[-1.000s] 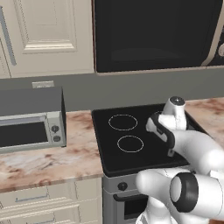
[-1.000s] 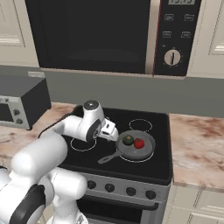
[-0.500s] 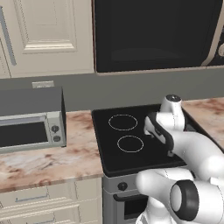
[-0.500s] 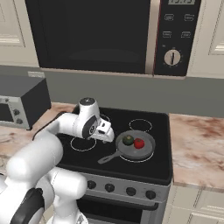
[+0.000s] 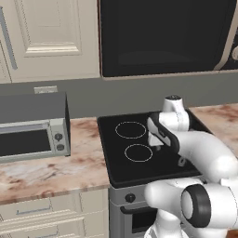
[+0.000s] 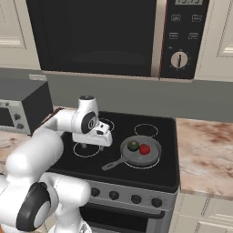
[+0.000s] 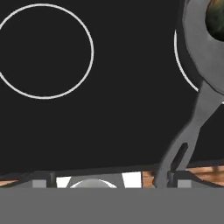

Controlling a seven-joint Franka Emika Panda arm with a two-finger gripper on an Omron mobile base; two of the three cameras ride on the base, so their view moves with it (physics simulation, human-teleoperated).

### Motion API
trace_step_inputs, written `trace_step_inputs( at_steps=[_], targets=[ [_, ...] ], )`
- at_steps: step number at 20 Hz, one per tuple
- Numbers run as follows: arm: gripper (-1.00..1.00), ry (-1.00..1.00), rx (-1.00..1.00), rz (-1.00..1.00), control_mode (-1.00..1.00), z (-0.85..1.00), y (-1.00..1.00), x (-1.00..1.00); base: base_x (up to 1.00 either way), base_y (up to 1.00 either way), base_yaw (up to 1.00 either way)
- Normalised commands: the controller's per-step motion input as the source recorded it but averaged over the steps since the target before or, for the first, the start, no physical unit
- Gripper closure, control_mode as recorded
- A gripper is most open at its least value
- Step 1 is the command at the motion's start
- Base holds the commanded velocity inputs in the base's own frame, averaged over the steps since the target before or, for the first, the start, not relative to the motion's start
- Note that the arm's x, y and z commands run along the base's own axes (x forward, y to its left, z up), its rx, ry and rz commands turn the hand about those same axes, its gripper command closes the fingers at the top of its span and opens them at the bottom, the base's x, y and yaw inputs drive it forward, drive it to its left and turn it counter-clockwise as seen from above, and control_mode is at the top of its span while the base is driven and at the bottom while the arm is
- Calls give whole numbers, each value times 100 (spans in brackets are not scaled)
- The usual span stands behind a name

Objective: Put the squash and tomato in the pan. Then turn on the front right burner and set the heat to medium.

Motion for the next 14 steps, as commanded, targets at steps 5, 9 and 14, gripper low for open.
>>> trace_step_inputs(
  at_steps=[5, 9, 14],
  targets=[
    [-100, 13, 0, 4, -100, 0, 8, -2, 0, 0, 0],
    [-100, 0, 0, 0, -100, 0, 0, 0, 0, 0, 0],
    [-100, 3, 0, 1, -100, -8, 21, 0, 0, 0, 0]
  ],
)
